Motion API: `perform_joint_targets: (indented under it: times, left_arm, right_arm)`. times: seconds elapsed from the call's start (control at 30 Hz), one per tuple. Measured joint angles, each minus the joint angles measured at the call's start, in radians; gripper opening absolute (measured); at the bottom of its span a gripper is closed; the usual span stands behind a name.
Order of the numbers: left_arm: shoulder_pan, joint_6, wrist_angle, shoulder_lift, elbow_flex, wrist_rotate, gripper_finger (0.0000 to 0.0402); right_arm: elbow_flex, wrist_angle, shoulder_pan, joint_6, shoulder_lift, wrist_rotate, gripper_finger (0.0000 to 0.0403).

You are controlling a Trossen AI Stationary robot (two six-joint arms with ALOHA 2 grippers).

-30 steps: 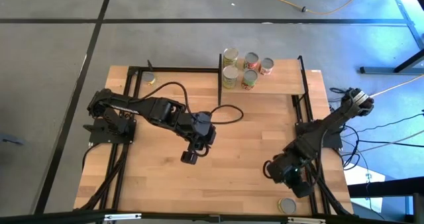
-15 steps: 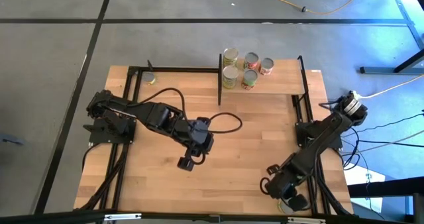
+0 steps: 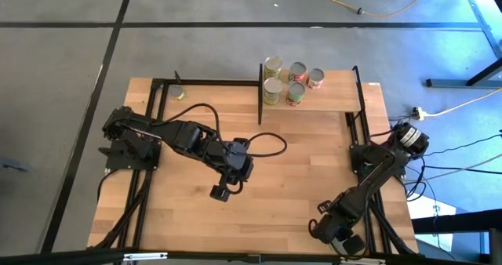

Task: Pick and place cans onto a shelf
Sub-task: Put the dark green can on the shelf

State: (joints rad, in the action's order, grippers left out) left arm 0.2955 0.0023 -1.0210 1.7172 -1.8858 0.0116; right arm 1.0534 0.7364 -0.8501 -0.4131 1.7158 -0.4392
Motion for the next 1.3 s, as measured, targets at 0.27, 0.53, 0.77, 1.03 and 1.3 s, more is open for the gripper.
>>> perform_joint_targets:
  times: [0.27,0.53,0.77,1.03,1.3]
  left_arm:
    - [0.000,0.000,0.000,0.000,0.000,0.000,0.0045]
    - [0.000,0.006,-0.006,0.000,0.000,0.001,0.0045]
    - [0.000,0.034,-0.045,0.000,0.000,0.006,0.0045]
    - [0.000,0.067,-0.064,-0.001,0.000,0.035,0.0045]
    - [0.000,0.087,-0.066,-0.001,0.000,0.035,0.0045]
  right_arm:
    - [0.007,-0.001,0.001,-0.015,0.049,-0.003,0.0043]
    - [0.003,0.003,0.031,-0.129,0.028,-0.033,0.0010]
    - [0.087,0.105,0.076,-0.162,-0.011,0.013,0.0008]
    - [0.306,0.438,0.142,-0.190,-0.016,0.053,0.0008]
    - [0.571,0.718,0.176,-0.295,-0.033,0.166,0.0008]
